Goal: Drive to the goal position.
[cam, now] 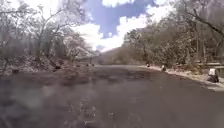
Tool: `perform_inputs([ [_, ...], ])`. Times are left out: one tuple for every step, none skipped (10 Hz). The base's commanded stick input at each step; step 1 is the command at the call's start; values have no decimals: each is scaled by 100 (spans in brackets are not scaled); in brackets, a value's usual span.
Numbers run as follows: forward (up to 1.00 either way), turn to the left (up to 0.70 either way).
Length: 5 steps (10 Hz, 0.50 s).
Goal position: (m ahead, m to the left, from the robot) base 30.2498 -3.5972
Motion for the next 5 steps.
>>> perform_inputs([
  [70, 0],
  [70, 0],
  [70, 0],
  [70, 0],
  [70, 0],
])
